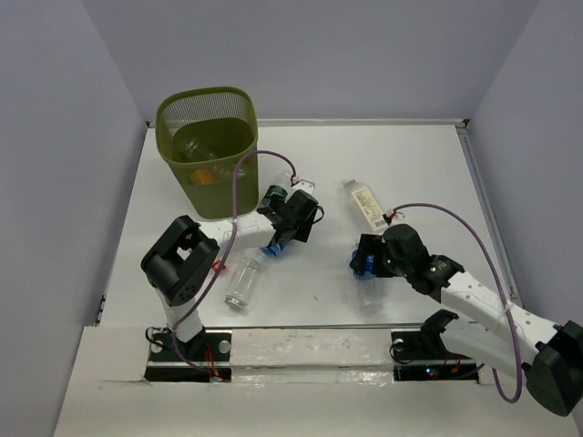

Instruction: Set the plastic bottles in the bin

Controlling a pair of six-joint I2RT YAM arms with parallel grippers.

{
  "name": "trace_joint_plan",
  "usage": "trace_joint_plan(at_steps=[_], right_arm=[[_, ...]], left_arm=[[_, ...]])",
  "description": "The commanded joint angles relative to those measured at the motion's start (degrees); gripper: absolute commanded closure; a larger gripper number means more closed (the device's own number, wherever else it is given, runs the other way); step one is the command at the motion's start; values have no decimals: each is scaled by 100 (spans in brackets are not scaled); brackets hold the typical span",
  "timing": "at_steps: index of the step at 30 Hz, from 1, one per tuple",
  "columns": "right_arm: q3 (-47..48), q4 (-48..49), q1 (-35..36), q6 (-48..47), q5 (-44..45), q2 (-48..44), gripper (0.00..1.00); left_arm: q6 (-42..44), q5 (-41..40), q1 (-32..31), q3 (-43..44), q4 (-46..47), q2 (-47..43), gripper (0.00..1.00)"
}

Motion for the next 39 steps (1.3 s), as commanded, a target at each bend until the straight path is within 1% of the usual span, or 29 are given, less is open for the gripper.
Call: trace_joint_plan(at_steps=[1,2,3,4,7,8,11,12,15,16,18,19,20,21,22,24,25,27,28,30,31,32,34,35,36,38,39], right_arm=[[424,-278,-30,-26,359,453,8],[468,-356,-30,-70,421,602,8],[538,-383,-30,-97,526,673,8],[565,-401,-30,-106,544,734,9],[653,-401,-30,-123,588,971,16],[670,-392,-30,-115,597,1024,20],[749,-384,-30,-132,492,1157,27],[767,-375,-30,-132,387,1174,30],[759,-261,-30,-141,194,1218,31],[732,-182,-30,-141,97,1279,31],[697,-103,-30,-141,26,1350,32],[645,2,-30,-115,-18,1350,33],[601,64,-30,-97,-53,1350,36],[539,117,-30,-80,-79,1281,44],[521,196,-30,-71,-106,1245,49],[521,232,-30,-79,-141,1114,54],[547,249,-30,-105,-176,1069,55],[574,293,-30,-158,-220,956,59],[565,337,-30,-185,-333,902,60],[521,530,-30,-237,-440,788,60],[495,644,-30,-246,-579,675,60],[486,688,-30,-246,-711,621,60],[451,794,-30,-238,-800,507,61],[416,916,-30,-229,-879,376,61],[398,969,-30,-229,-923,331,61],[407,1075,-30,-237,-985,234,62],[416,1084,-30,-238,-985,208,64]], left_arm=[[55,-21,9,20,274,-66,20],[37,41,1,-41,301,-127,26],[28,94,1,-76,362,-172,28],[28,199,1,-111,389,-224,34],[2,384,-26,-199,476,-540,41],[-7,437,-26,-217,477,-628,41],[-42,682,-43,-226,521,-918,41],[-59,753,-43,-226,564,-1154,42],[-138,1104,-43,-174,695,-1604,43],[-165,1262,-43,-43,749,-1779,44],[-244,1395,-43,99,810,-1973,44],[-261,1456,-43,238,898,-2156,44],[-262,1465,-43,309,942,-2254,45],[-262,1457,-43,415,1073,-2333,45],[-244,1422,-43,485,1135,-2508,45],[-166,1308,-26,852,1154,-2632,45],[-148,1229,35,994,1145,-2685,45],[-226,1350,158,1336,1310,-2817,45],[-235,1412,263,1425,1407,-2852,45],[-148,1194,325,1575,1618,-2923,44],[-17,871,491,1845,1593,-2888,44],[19,755,632,2005,1532,-2853,44],[11,745,1018,2426,1409,-2818,44],[-15,727,1238,2515,1408,-2809,44],[2,675,1623,2638,1426,-2809,44],[72,280,1959,2639,1601,-2852,40],[81,201,2091,2578,1741,-2870,39]])
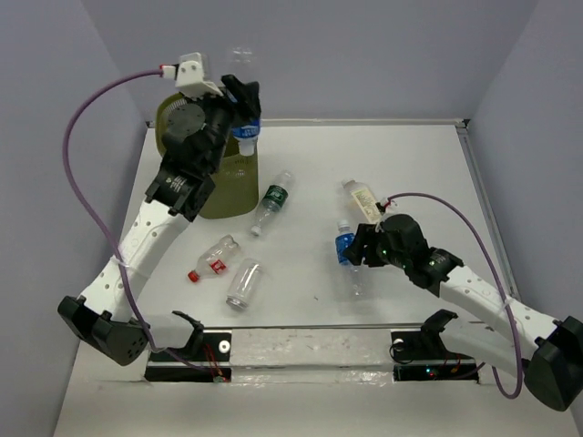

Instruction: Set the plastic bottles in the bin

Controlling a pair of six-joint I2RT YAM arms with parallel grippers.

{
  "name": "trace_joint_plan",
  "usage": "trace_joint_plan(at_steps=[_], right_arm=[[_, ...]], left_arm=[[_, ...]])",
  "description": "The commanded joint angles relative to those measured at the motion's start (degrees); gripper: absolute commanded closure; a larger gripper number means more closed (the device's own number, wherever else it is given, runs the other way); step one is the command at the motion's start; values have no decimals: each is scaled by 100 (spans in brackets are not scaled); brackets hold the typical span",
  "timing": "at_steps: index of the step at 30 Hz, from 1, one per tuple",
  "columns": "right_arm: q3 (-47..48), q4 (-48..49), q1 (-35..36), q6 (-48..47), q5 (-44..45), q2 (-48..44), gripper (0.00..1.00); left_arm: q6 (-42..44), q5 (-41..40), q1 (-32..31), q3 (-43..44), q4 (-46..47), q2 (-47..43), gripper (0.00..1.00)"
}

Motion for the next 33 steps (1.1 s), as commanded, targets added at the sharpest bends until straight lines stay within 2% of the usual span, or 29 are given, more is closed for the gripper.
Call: trace_joint_plan(at_steps=[1,6,7,8,9,10,18,28,33], right_arm=[[-22,570,-30,-95,-322,-229,64],[84,799,23,-69,-586,-256,65],[110,860,23,-61,-621,-239,64],[215,965,75,-52,-691,-212,64],[294,1001,145,-34,-735,-169,64],[521,1071,146,-51,-753,-81,64],[1988,1818,348,-218,-727,805,64],[4546,2451,400,-886,-710,2195,64],[6287,2706,453,-1106,-692,3460,65]], left_arm=[[151,-687,834,104,699,-140,38],[485,-846,1504,271,762,228,36],[572,-837,1601,157,893,264,31],[625,-942,1732,78,972,290,14],[669,-995,1777,-10,1025,316,5],[670,-961,1864,-124,1052,325,1],[29,-91,1936,-415,473,-253,1],[-385,1219,1936,-2224,-652,-2442,1],[-534,1657,1936,-3226,-1662,-3215,1]])
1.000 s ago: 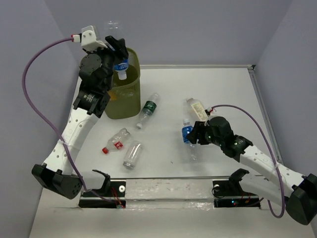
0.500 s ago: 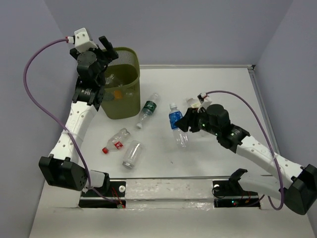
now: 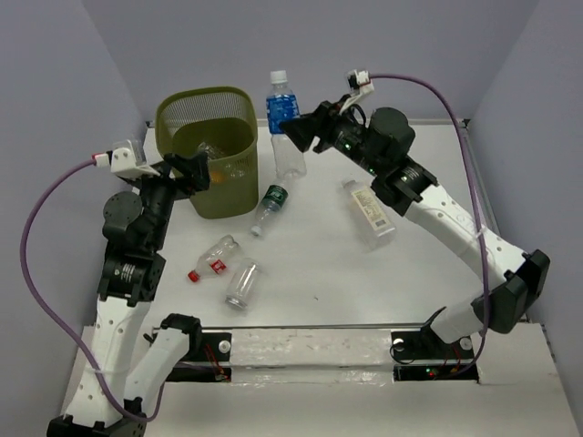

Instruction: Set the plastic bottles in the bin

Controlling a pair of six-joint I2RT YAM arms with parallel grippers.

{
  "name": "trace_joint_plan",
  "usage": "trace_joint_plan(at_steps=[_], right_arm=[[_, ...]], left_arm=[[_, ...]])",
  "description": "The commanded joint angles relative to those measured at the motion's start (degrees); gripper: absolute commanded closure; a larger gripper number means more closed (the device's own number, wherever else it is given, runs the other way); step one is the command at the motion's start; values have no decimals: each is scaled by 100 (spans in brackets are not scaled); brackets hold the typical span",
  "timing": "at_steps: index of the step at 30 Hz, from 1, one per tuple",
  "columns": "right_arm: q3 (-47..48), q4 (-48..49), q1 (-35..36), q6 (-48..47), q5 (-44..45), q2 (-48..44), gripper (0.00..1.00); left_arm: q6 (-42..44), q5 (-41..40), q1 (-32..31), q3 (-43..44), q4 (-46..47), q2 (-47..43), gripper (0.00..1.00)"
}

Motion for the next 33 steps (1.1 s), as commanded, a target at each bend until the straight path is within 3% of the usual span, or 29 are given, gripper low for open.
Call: trace_joint_plan(at_steps=[1,13,15,17,19,24,27,30,33], right_arm=[[1252,610,86,-341,-19,820,65],[5392,822,191,-473,60,4415,65],[5832,716,296,-587,17,4786,53],[6140,489,367,-727,-97,5015,30],[5887,523,367,-859,-116,4830,21],[4264,672,367,-1123,-107,3427,19],[3008,865,367,-1159,173,2235,21],[772,1041,367,-975,639,1031,25],[-595,1085,235,-520,1350,175,26]], left_arm=[[-209,769,-3,-827,-1046,-302,1],[-851,1850,-3,-2147,-1329,-1025,1],[-815,1974,-12,-2139,-1294,-937,1],[-754,2071,-12,-2077,-1198,-788,1],[-719,2089,-21,-2051,-1057,-681,1],[-1017,2168,-336,-2033,-478,-225,1],[-1175,1572,-897,-1849,-152,195,1],[-1124,544,-2283,-1454,-72,899,1],[-1027,-362,-2718,-1032,-81,1611,1]])
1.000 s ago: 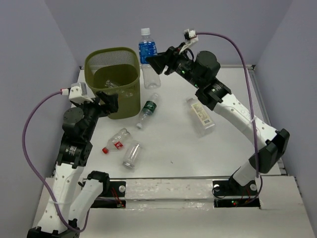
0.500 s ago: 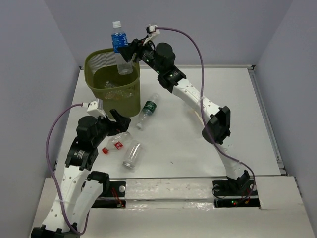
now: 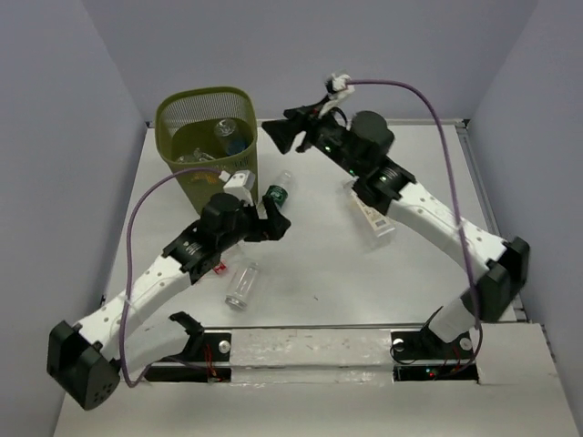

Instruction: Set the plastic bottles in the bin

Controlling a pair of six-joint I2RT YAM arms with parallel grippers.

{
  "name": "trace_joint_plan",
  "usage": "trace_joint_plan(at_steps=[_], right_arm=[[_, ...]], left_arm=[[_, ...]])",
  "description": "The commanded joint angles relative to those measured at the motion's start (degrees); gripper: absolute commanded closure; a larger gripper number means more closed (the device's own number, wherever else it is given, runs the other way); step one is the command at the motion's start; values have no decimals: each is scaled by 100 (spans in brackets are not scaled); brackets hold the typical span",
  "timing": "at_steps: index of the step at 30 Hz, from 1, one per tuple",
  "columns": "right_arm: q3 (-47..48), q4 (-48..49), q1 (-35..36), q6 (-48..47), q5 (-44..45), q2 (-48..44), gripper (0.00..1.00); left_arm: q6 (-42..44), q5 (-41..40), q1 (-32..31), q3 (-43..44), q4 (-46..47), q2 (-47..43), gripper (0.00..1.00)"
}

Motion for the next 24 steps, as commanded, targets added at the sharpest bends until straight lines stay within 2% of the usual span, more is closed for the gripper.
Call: trace_joint_plan(at_steps=[1,4,5,8,12,18,21,24], right_arm=[[-2401,447,-140,542,1148,-1561,27],[-3654,491,-430,1263,1396,-2267,28],[-4345,517,-431,1404,1457,-2635,29],[-5220,517,-501,1773,1598,-3112,31],[-6546,745,-501,2169,1047,-3954,33],[-7067,851,-343,2292,299,-4089,32],[-7279,1298,-290,2581,-36,-3940,31],[-7455,1712,-54,2723,-203,-3563,29]], left_arm=[[116,-1655,-701,769,474,720,1],[310,-2080,-834,1112,553,1344,1],[450,-2317,-895,1209,562,1694,1],[767,-2756,-966,1577,641,2275,1],[1285,-2996,-992,2114,632,3268,1],[1873,-3584,-984,2826,905,4244,1],[2068,-4023,-975,3318,791,4877,1],[2112,-4033,-905,3609,729,5309,1]])
